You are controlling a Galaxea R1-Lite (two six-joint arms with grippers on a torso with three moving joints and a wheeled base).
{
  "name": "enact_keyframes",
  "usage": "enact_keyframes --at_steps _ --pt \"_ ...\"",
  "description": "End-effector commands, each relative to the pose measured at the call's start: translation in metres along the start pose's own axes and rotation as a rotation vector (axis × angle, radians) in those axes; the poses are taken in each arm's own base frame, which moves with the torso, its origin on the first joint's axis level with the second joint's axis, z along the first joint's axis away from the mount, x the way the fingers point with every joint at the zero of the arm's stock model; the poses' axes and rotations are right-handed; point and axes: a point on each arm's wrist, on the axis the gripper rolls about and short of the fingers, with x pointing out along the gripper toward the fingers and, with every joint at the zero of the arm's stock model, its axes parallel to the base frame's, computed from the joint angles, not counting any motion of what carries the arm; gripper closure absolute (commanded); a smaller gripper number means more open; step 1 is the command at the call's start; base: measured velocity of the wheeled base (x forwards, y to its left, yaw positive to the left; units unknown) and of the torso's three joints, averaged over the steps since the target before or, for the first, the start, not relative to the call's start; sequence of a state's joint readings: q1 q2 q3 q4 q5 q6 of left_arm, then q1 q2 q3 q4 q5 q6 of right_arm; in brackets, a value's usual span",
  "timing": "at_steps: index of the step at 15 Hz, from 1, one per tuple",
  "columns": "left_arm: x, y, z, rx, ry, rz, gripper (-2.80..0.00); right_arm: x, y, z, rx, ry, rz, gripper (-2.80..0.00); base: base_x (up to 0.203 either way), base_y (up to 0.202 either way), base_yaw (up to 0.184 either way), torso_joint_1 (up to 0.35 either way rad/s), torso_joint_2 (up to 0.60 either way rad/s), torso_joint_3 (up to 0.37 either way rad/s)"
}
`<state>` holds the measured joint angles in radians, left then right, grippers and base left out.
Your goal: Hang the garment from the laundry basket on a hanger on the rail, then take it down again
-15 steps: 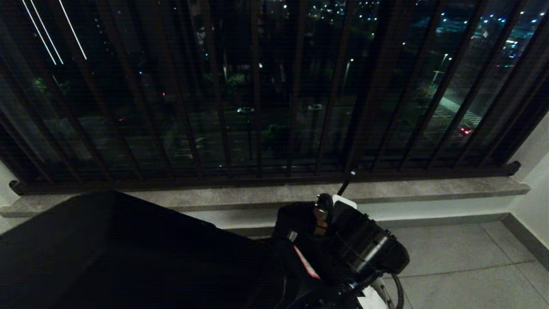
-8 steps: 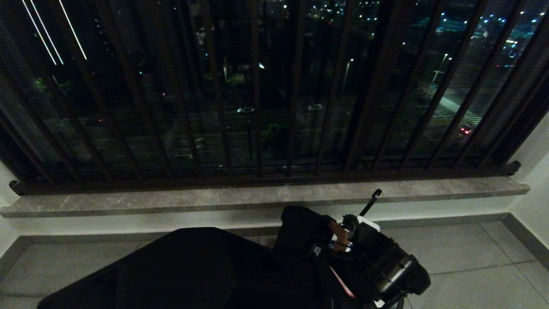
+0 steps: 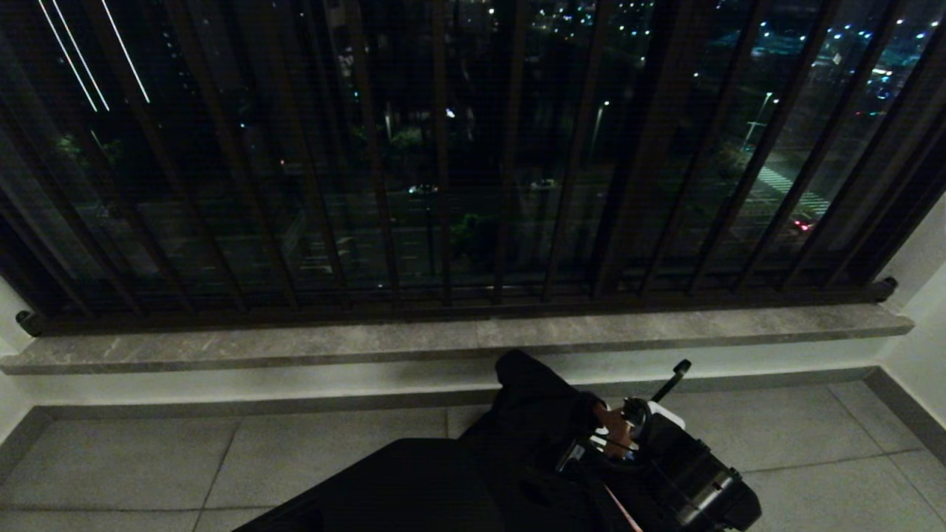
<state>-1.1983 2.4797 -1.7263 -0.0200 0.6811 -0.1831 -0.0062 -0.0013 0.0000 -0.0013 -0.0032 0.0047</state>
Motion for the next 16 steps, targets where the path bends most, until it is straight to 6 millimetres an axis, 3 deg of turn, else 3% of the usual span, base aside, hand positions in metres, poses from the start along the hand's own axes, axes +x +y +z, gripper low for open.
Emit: enact_keyframes --at_steps 1,8,16 --pt "0.011 -0.010 -0.010 0.017 0.013 0.001 0.00 0.000 0.000 0.000 0.000 -0.001 0.000 0.00 0.000 0.000 0.000 0.000 0.00 0.000" --pt "0.028 -0.034 -0.005 0.068 -0.049 -0.004 0.00 0.000 0.000 0.000 0.000 -0.001 0.000 0.00 0.000 0.000 0.000 0.000 0.00 0.000" --pt "0.033 -0.039 -0.014 0.106 -0.034 0.001 0.00 0.000 0.000 0.000 0.000 -0.002 0.000 0.00 0.000 0.000 0.000 0.000 0.00 0.000"
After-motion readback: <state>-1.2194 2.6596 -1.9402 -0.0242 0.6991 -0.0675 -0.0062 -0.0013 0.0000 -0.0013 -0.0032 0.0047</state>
